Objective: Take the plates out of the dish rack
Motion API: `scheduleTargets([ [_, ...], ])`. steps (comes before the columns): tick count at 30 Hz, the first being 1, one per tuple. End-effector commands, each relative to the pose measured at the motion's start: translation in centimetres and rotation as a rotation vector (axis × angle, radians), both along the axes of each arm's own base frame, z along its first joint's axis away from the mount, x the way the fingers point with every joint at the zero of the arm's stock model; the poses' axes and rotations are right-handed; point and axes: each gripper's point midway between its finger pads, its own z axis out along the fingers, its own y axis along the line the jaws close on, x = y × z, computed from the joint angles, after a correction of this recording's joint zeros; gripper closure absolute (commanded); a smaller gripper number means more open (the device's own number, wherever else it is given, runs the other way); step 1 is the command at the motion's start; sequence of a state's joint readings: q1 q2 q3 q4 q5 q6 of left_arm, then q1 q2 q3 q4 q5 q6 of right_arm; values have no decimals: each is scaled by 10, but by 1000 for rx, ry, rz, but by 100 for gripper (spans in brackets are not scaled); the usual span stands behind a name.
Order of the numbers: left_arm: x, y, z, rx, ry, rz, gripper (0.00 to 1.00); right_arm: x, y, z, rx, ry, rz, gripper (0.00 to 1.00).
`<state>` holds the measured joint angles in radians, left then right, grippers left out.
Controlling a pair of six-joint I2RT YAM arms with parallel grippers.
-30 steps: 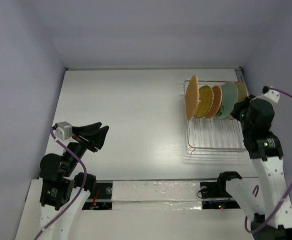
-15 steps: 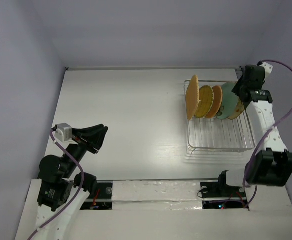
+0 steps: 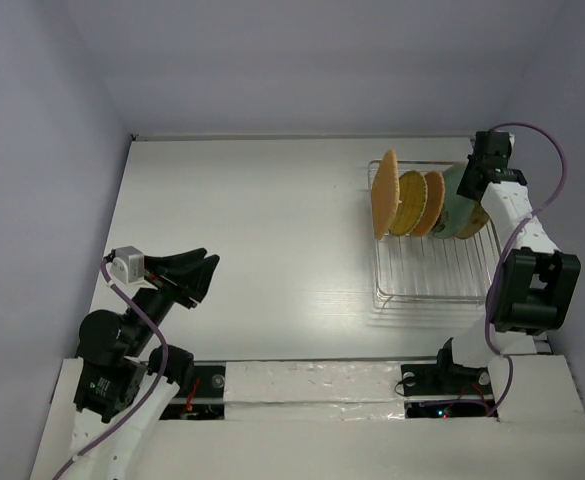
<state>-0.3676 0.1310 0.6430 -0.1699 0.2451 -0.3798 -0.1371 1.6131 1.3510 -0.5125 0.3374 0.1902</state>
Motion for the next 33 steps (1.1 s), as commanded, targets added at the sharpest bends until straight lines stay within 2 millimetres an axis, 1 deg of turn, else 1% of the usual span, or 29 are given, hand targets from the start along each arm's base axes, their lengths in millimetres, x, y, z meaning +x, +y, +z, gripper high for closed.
scheduleTargets([
  [1,-3,-1,9,-16,-34,-12,65,15,-7,25,-50,-64,7,73],
  [2,-3,-1,9,-17,-34,-11,65,15,-8,25,-55,-63,9,74],
  [3,-3,-1,9,-19,-34,-10,64,14,-8,27,-60,-65,9,78],
  [8,-1,-3,8,-14,-26,-16,63,13,-6,51,-83,-79,60,92],
  [9,-1,-3,8,-14,-25,-16,63,11,-4,52,-82,-61,73,99],
  [10,0,-3,7,-13,-22,-14,63,13,-4,63,-95,-69,94,100],
  [12,0,-3,6,-11,-18,-16,63,10,-6,70,-114,-52,101,100],
  [13,1,-3,6,-11,-18,-14,63,12,-1,79,-120,-70,117,100],
  [15,1,-2,6,-14,-18,-12,63,10,-1,99,-132,-119,120,100],
  [16,0,-2,6,-13,-20,-10,63,12,6,109,-131,-147,145,100],
  [17,0,-2,7,-16,-22,-10,63,11,7,117,-133,-164,153,100],
  [18,0,-2,7,-14,-23,-11,63,7,7,130,-138,-190,151,100],
  [19,0,-2,7,-14,-19,-12,62,7,9,137,-135,-205,159,100],
  [20,1,-2,7,-14,-19,-12,62,7,13,153,-142,-238,165,100],
  [21,1,-3,6,-12,-19,-13,62,2,9,162,-157,-244,139,100],
  [22,1,-3,6,-11,-16,-13,62,0,12,171,-160,-258,141,100],
  [23,1,-3,6,-11,-18,-13,62,-1,11,187,-168,-291,137,100],
  [24,1,-3,6,-11,-18,-13,62,-5,10,193,-172,-292,130,100],
  [25,1,-3,6,-12,-15,-13,62,-11,5,203,-190,-310,96,100],
  [26,2,-3,6,-11,-16,-11,62,-13,8,211,-190,-326,96,100],
  [28,1,-3,6,-12,-15,-12,62,-22,9,237,-195,-384,83,100],
  [30,1,-3,6,-12,-15,-12,62,-30,10,255,-191,-427,72,100],
  [31,1,-3,6,-13,-16,-10,62,-33,14,273,-175,-479,78,100],
  [32,2,-2,6,-14,-16,-9,62,-40,17,286,-164,-518,81,100],
  [33,2,-2,6,-13,-15,-9,62,-43,21,295,-143,-547,92,100],
])
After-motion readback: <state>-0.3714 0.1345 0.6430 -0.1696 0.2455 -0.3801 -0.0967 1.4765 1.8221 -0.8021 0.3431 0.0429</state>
